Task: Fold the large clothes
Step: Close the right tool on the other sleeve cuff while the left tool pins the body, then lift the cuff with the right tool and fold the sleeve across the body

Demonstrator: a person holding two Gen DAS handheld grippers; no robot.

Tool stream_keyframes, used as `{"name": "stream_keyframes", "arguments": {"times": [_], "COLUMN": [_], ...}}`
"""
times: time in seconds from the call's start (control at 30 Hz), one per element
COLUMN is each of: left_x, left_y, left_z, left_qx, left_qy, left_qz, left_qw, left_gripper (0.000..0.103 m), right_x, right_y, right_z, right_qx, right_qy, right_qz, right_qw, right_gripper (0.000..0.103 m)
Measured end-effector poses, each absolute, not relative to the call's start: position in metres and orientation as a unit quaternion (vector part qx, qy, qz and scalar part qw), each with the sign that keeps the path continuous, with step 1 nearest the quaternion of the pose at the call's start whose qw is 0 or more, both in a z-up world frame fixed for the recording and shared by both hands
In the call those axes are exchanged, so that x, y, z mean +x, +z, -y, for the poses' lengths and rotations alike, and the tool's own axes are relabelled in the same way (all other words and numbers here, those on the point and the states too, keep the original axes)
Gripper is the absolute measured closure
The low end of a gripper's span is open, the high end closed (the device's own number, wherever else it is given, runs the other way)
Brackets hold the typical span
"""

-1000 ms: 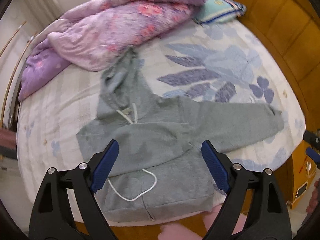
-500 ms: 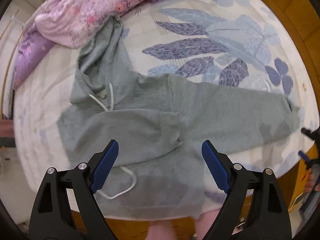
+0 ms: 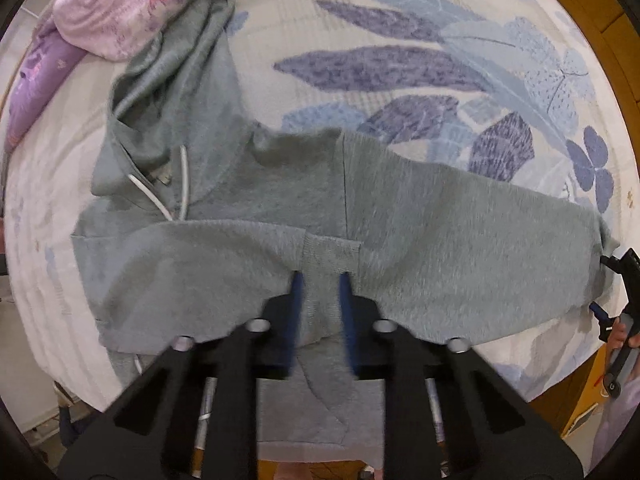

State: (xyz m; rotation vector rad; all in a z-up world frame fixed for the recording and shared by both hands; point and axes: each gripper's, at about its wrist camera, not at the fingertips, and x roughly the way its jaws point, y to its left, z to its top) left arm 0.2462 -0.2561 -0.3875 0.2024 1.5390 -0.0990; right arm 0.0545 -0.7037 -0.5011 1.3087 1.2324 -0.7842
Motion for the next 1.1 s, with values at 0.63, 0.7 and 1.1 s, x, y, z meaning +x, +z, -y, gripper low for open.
{"name": "stream_keyframes", "arguments": {"times": [0.63,0.7,1.1], "left_x": [0.225,0.224,0.217], "left_y": [-0.506,-0.507,-0.511], "left_z": [0.262,0.259,0.242], "left_qx": [0.056,0.048,0.003], "left_qy": [-0.076,-0.081,-0.099], "left_qz": [-0.719,-0.716,-0.700], "left_qw": [0.689,0.692,0.708], "left_gripper": [0.102,0.102,0.099], "right_x": [0.095,0.109,0.177], "right_y": [-0.350,-0.317,-0.166], "right_z": [0.667,0.646,0.514], "right_qx": [0.357,0.328,0.241], "right_qy": [-0.299,-0.287,-0.130], "right_qz": [-0.484,-0.467,-0.379], "right_qw": [0.741,0.769,0.884], "right_gripper": [0.091,0.091,0.091]}}
